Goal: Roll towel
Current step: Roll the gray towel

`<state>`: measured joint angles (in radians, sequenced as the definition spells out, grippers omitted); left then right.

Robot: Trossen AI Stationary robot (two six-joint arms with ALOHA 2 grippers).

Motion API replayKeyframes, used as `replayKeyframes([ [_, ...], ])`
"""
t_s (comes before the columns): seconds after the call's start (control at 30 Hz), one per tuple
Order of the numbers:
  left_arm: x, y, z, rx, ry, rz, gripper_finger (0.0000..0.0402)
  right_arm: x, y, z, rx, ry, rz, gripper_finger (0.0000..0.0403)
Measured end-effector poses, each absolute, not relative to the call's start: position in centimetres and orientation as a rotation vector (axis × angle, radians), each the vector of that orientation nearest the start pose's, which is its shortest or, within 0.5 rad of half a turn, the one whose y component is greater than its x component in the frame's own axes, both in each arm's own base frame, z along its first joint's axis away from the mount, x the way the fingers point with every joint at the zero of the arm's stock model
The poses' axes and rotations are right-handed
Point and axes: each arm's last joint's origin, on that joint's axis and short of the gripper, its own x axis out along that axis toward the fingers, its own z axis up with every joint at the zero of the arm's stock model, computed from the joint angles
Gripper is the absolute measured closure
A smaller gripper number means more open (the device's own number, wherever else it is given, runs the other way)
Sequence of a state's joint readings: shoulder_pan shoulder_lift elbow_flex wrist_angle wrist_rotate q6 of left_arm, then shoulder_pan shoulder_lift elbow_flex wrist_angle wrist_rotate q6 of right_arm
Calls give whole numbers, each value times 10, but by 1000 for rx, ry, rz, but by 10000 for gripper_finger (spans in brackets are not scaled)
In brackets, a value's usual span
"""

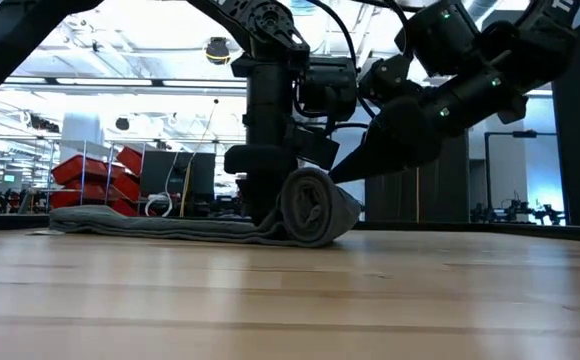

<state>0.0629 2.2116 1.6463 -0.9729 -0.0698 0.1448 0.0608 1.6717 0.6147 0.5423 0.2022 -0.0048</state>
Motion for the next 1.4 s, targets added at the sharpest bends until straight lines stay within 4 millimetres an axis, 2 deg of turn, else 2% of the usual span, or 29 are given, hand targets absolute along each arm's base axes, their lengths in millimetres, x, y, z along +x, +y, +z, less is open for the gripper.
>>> replayKeyframes([
  [0.27, 415, 19, 139, 247, 1578, -126, 228, 307, 13, 121, -91, 524, -109, 184],
  [0.73, 412, 10, 139, 439, 1576, -323, 228, 308, 13, 121, -164, 513, -63, 184],
  [1.1, 410, 15, 148, 380, 1576, -262, 228, 308, 13, 122, -179, 495, -66, 184],
  [1.27, 407, 15, 161, 387, 1562, -212, 228, 309, 11, 124, -177, 472, -81, 188],
  [1.4, 403, 15, 175, 375, 1541, -168, 228, 309, 9, 124, -175, 474, -85, 214],
])
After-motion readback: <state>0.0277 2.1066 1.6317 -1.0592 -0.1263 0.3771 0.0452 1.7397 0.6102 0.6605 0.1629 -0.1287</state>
